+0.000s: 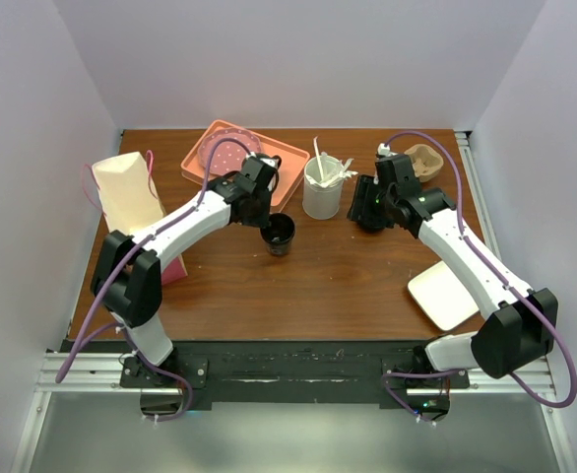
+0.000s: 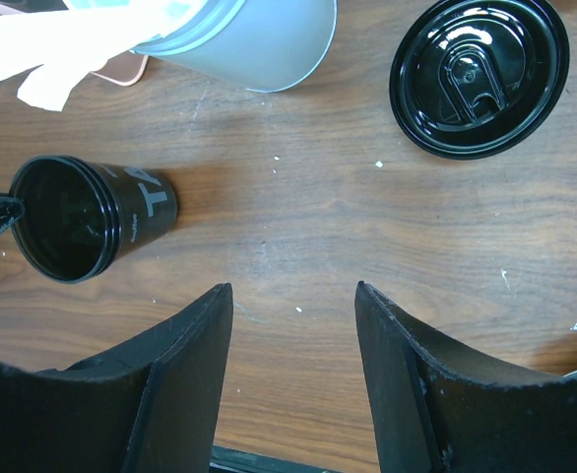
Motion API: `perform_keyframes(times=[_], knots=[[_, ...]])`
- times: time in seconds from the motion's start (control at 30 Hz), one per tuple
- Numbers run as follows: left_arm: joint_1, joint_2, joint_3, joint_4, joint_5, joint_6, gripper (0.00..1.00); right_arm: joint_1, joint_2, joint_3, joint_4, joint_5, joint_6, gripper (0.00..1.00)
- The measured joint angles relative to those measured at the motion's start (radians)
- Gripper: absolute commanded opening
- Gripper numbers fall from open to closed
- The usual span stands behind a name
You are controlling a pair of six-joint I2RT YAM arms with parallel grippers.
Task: Pack the takeout coffee
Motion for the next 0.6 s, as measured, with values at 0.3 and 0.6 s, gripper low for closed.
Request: perform_keyframes(times=[0.3,0.6], knots=[[0.0,0.001,0.043,-0.025,0.02,0.0,0.0,0.001,0.0,0.0,0.001,-0.007,0.001,0.57],[0.005,0.011,0.094,-0.073,0.032,-0.002,0.0,0.006,0.0,0.0,0.001,-0.024,0.001,0.57]])
